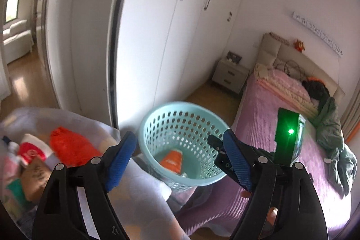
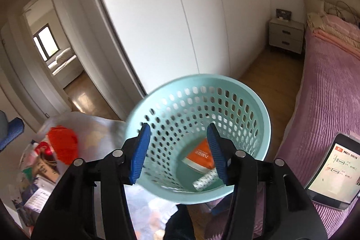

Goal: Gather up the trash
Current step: 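Carry cup and paper over the teal basket and open both tools to drop them, then move both open tools back over the table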

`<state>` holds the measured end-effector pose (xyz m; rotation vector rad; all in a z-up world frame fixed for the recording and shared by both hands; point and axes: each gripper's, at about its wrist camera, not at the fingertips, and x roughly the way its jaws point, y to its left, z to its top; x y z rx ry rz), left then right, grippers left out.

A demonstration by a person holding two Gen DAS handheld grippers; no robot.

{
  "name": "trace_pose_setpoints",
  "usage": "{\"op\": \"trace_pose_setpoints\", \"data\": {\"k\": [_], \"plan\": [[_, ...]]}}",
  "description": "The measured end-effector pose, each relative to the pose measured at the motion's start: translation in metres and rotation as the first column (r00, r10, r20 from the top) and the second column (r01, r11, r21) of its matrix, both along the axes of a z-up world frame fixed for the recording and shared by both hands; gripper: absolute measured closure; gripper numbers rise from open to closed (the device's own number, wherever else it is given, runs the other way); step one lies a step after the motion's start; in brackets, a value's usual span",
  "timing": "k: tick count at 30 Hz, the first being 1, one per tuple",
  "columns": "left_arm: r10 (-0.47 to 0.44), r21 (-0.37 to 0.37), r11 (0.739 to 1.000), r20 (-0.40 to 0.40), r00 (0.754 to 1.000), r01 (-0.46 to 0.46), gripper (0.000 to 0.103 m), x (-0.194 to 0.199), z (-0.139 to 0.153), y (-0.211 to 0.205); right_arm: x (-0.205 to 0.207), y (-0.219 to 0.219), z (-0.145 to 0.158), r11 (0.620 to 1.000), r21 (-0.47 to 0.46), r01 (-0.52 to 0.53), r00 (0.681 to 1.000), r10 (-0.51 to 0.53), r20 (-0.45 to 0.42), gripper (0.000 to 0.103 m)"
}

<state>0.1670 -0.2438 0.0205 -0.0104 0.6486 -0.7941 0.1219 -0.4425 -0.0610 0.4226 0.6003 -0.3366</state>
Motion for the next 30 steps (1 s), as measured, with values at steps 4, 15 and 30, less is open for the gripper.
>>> {"op": "trace_pose_setpoints", "data": {"k": [4,15,30], "plan": [[0.026,-0.051,0.998,0.032,0.999,-0.024,0.024,-0.015,0.018,0.033,-0.009,0.022,0.019,0.999,-0.028,-0.032,0.999,0.033,0.034,0.054],[0.158,-0.112,0.983,0.130,0.979,-0.144,0.021,-0.058,0.047,0.136,-0.022,0.091,0.055,0.986,-0.096,-0.136,0.984,0.146,0.099,0.048],[0.412,-0.040,0.911,0.056,0.910,-0.410,0.014,-0.066,0.009,0.288,-0.018,0.194,0.044,0.917,-0.180,-0.355,0.920,0.377,0.105,0.042]]}}
